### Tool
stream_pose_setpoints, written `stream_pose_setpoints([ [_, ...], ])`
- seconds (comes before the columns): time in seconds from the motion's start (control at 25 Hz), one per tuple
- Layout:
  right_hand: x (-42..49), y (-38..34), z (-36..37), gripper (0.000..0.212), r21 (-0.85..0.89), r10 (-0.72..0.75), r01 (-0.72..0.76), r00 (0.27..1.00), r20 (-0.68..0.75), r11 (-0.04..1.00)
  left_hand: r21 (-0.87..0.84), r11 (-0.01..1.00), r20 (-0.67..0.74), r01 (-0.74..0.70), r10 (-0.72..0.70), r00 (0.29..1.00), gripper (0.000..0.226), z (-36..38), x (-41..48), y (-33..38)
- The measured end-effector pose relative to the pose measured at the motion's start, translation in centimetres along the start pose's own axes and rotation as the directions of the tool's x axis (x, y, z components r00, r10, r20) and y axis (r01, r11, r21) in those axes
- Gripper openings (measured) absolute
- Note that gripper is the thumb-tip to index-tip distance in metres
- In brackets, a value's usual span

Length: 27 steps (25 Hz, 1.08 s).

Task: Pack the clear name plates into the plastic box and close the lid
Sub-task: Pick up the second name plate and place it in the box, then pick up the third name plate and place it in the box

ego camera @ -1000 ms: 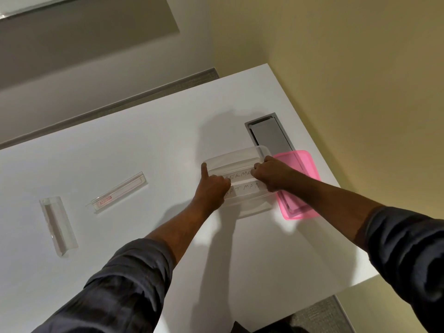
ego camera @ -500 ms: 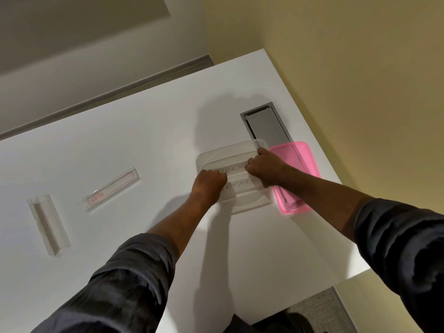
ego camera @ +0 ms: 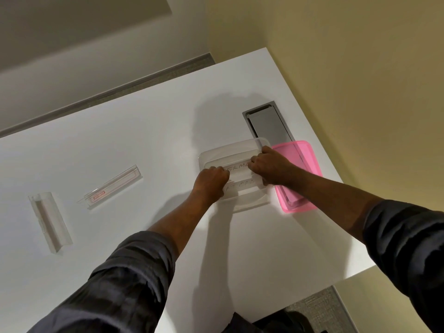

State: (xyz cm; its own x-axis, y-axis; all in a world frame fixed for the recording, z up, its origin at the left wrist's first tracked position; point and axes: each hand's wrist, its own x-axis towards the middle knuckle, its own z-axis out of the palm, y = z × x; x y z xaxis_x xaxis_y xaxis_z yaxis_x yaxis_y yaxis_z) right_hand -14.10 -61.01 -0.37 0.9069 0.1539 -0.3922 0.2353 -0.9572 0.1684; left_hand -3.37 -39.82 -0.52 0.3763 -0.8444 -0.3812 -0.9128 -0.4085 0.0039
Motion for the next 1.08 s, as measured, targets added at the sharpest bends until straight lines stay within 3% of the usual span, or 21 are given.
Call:
stream_pose_setpoints([
  [0.2,-0.2,0.1,-1.8,0.049,0.177,0.110,-0.086,0.985,-0.134,0.981,-0.285,0.959,-0.147,0.001,-0.044,0.988,0.048,-1.6,-1.3,-1.1],
  [0.4,0.9,-1.1,-5.5,0.039,0.369,0.259,-0.161,0.938,-0.232,0.915,-0.540,0.842,-0.357,0.017,-0.247,0.901,0.030,-3.2,-5.1,-4.0],
  [0.64,5.1,-5.5,-11.0,0.034,0.490,0.313,-0.140,0.904,-0.291,0.860,-0.684,0.714,-0.301,0.151,-0.464,0.833,0.019,-3.2,-9.7,-9.8],
  [0.96,13.2,-12.9,-15.8,0.028,0.585,0.217,-0.028,0.942,-0.256,0.811,-0.792,0.485,-0.146,0.370,-0.739,0.658,0.017,1.4,-17.0,-18.8],
  [1.08,16.6,-15.8,-16.6,0.029,0.599,0.176,-0.014,0.961,-0.213,0.801,-0.801,0.377,-0.066,0.466,-0.828,0.557,0.018,3.3,-19.7,-22.5],
])
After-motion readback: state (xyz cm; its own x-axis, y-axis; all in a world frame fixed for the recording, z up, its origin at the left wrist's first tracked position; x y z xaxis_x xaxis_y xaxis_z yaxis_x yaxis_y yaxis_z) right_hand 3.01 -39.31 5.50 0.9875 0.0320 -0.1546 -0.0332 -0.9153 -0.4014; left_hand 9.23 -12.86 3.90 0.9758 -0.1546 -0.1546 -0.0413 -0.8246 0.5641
